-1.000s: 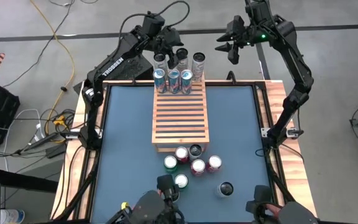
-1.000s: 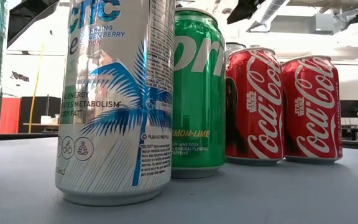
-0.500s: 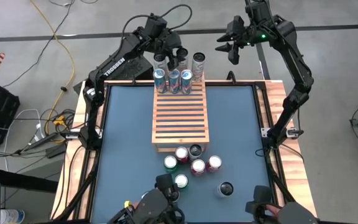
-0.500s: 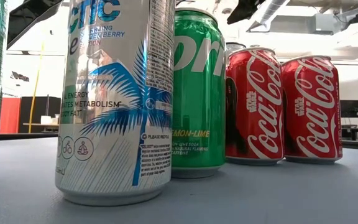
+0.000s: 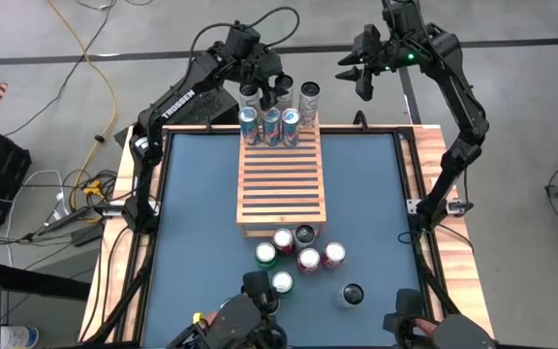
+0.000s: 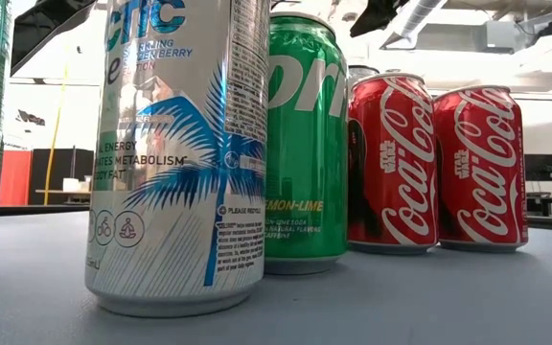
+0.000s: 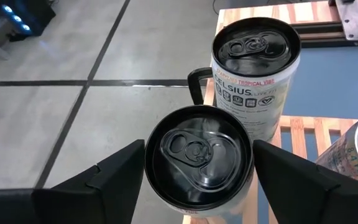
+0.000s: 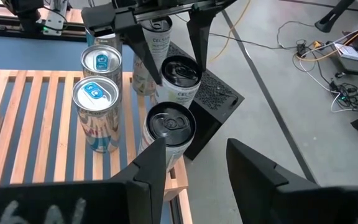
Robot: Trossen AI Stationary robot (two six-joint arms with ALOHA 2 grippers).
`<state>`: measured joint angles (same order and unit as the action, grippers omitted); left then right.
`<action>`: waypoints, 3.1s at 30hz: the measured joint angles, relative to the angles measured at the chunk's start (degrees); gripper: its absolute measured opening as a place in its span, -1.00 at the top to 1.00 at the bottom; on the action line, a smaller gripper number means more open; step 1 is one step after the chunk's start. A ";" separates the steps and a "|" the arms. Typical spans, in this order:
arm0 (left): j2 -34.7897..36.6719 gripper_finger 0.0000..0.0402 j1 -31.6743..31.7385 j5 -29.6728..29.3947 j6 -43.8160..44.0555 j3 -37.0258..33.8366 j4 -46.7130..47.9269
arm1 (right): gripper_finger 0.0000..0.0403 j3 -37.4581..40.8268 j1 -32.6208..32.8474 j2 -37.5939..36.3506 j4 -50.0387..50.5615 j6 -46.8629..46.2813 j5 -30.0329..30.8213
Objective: Place canned beverage on shelf
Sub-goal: Adjust the soda cans on the shelf
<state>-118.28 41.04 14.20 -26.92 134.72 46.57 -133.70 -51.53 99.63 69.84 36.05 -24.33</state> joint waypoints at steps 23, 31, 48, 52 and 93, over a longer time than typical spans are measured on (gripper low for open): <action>0.02 -0.21 0.44 -0.13 3.81 0.24 0.26 | 0.20 -0.01 0.00 0.00 0.00 -0.02 0.24; 1.44 -0.21 0.33 -0.61 4.67 0.22 1.19 | 0.20 -0.01 0.00 0.00 0.00 -0.02 0.26; 1.79 -0.24 -1.82 -4.62 4.06 0.28 5.03 | 0.20 -0.01 0.00 0.00 0.00 -0.02 0.23; 2.04 -0.24 -2.55 -6.71 2.59 0.31 5.38 | 0.20 -0.01 0.00 0.00 0.00 -0.04 0.23; 3.29 -0.24 -3.32 -10.23 2.60 0.31 9.40 | 0.20 -0.03 0.00 0.00 0.13 -0.04 0.22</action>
<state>-114.99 37.71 3.97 -24.33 135.02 55.96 -133.73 -51.53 99.63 69.97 36.01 -24.11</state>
